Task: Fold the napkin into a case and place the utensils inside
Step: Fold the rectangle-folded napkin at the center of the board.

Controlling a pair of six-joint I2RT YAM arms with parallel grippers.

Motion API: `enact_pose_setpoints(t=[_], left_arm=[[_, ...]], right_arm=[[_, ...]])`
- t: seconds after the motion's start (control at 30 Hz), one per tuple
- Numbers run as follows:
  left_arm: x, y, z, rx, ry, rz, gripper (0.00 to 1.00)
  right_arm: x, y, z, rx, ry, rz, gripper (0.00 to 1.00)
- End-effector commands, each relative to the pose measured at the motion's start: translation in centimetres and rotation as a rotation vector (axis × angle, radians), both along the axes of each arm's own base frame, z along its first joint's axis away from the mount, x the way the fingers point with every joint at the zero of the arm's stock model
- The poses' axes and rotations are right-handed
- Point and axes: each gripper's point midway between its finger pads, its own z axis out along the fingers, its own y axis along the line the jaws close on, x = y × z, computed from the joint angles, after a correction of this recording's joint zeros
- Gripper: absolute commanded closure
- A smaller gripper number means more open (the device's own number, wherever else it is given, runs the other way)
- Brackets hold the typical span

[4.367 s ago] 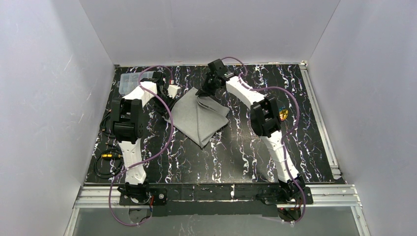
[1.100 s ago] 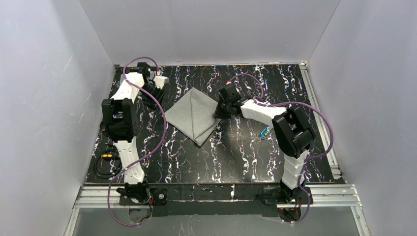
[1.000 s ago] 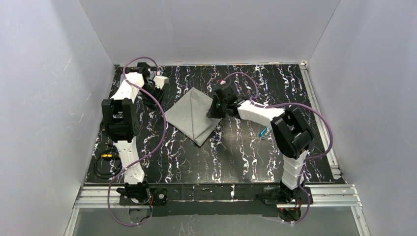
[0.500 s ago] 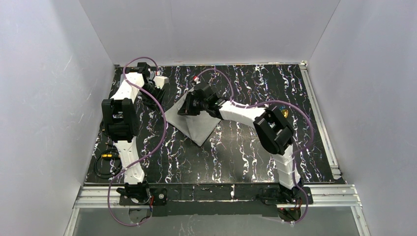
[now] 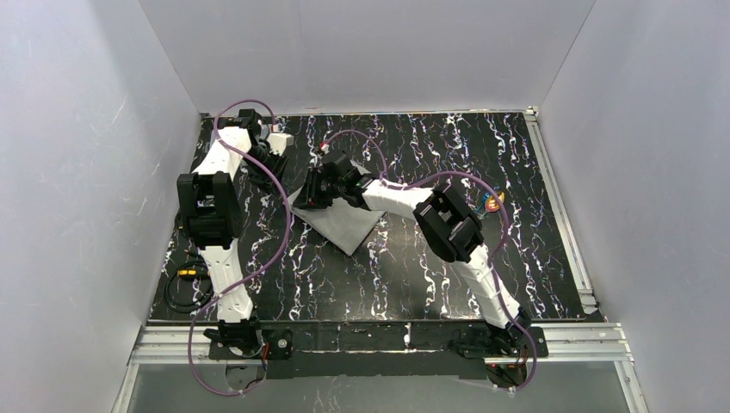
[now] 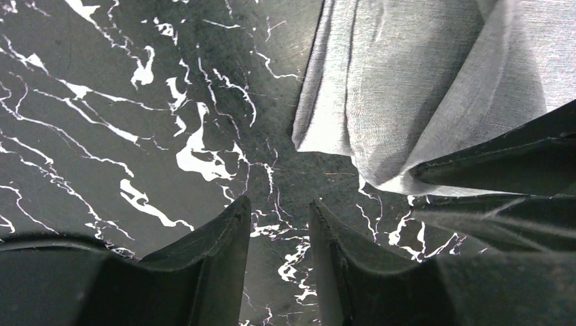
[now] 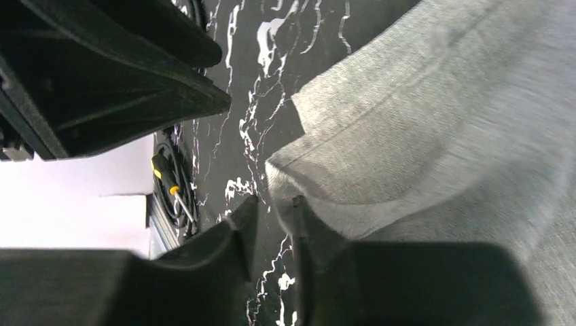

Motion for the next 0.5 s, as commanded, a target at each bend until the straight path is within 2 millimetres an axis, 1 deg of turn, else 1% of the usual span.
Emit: enact_pose_setpoints(t=[0.0,0.07,0.1,0.17,0.2,0.23,0.27,0.33,0.47], left_arm=[[0.1,1.2,1.6,0.0,-0.033,0.018,0.65],[0.0,1.2,1.7,-0.001,-0.033,0.02,0.65],[0.0,1.2,1.7,-0.002,-0.035,0.02,0.65],[-0.3,1.2,2.0,-0.01,-0.032,0.021,0.65],[-0.5,1.0,2.1,-0.02,-0.025,0.022,0.65],[-0.7,0.9,2.3,-0.031,-0.021,0.022,0.66],[-1.0,0.7,2.5,-0.046,-0.014,0.024,0.66],[-1.5,0.3,2.7,-0.076,0.008,0.027,0.67],[-2.7,-0.8,2.9,-0.14,0.05,0.037,0.67]], right_arm=[[-0.2,2.6,2.5,0.093,-0.036,0.053,0.55],[-0.6,3.0,2.3,0.103,-0.02,0.079,0.36],[-0.7,3.2,2.7,0.112,-0.02,0.094,0.33],[-0.7,3.0,3.1,0.11,-0.029,0.111,0.29],[-0.5,2.6,3.7,0.11,-0.035,0.114,0.28],[-0.2,2.2,4.6,0.116,-0.045,0.113,0.27],[0.1,1.8,5.7,0.132,-0.065,0.116,0.23],[0.4,1.4,8.3,0.156,-0.111,0.136,0.18],[0.1,1.7,12.9,0.235,-0.151,0.198,0.13]])
